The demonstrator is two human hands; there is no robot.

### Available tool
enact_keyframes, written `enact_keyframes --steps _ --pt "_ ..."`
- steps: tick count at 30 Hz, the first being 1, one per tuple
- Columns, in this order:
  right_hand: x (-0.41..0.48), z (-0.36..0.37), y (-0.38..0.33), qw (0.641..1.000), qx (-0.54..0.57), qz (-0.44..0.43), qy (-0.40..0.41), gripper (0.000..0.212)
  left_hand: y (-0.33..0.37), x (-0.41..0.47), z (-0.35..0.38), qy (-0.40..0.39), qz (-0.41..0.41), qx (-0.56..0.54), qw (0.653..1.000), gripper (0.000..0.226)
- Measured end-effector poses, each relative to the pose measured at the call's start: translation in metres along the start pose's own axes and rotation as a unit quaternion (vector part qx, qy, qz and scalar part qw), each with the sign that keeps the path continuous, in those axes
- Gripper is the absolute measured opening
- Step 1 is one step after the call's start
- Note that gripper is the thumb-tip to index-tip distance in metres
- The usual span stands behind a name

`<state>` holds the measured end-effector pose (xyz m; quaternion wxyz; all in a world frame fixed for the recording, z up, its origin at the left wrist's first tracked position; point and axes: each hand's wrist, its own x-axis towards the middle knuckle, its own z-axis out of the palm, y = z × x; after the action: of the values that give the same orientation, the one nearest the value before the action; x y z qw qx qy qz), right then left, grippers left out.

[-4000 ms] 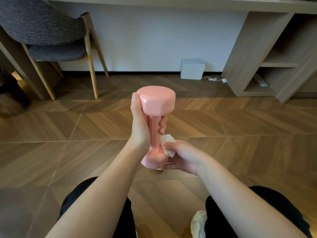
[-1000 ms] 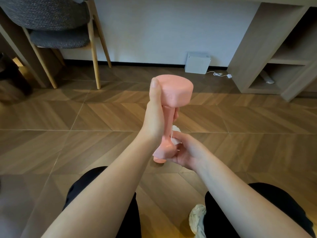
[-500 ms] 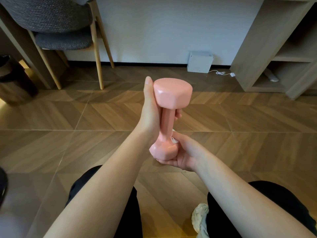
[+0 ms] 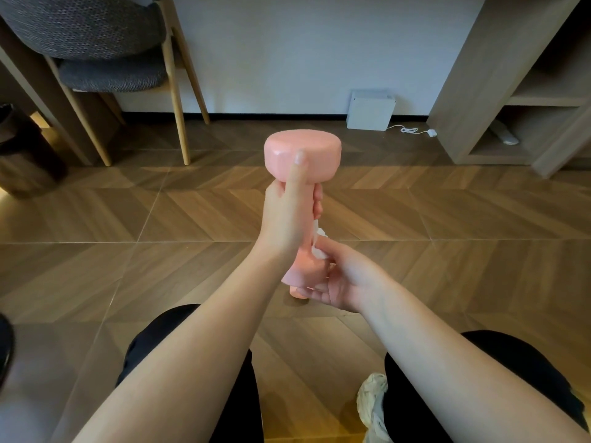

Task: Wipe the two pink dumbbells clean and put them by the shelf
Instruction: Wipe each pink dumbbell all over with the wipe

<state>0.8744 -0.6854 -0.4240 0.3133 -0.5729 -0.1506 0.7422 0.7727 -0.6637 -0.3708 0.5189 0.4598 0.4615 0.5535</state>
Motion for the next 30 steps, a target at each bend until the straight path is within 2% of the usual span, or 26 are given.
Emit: enact_keyframes --steps 6,9,13,16,19,22,26,30 --pt "0.008 -0.002 -0.001 0.997 -0.069 0.016 -0.013 0.052 -0.006 0.001 -0.005 -0.069 -0.03 -0.051 0.996 0.079" --pt "0.01 -0.002 -0.002 0.995 -0.092 0.024 -0.023 0.062 -0.009 0.001 -0.007 -0.113 -0.013 -0.067 0.991 0.098" --pt "0.008 -0.006 -0.004 0.993 -0.111 0.03 -0.033 0.066 -0.009 -0.002 -0.008 -0.183 0.013 -0.05 0.982 0.105" --pt "0.006 -0.007 -0.003 0.993 -0.112 0.027 -0.039 0.059 -0.006 -0.004 -0.008 -0.218 0.019 -0.05 0.975 0.107" --pt "0.004 -0.007 -0.003 0.994 -0.095 0.023 -0.052 0.052 -0.003 -0.005 -0.007 -0.22 0.013 -0.068 0.973 0.104" --pt "0.0 -0.006 -0.003 0.996 -0.062 0.01 -0.061 0.043 -0.002 -0.002 -0.008 -0.196 0.004 -0.074 0.978 0.086" --pt "-0.002 -0.007 -0.002 0.997 0.011 -0.011 -0.069 0.029 -0.004 0.005 -0.012 -0.151 0.016 -0.035 0.988 0.102" --pt "-0.008 -0.007 -0.001 0.99 0.02 -0.035 -0.135 0.025 -0.004 0.006 -0.016 -0.126 0.004 -0.046 0.991 0.103"
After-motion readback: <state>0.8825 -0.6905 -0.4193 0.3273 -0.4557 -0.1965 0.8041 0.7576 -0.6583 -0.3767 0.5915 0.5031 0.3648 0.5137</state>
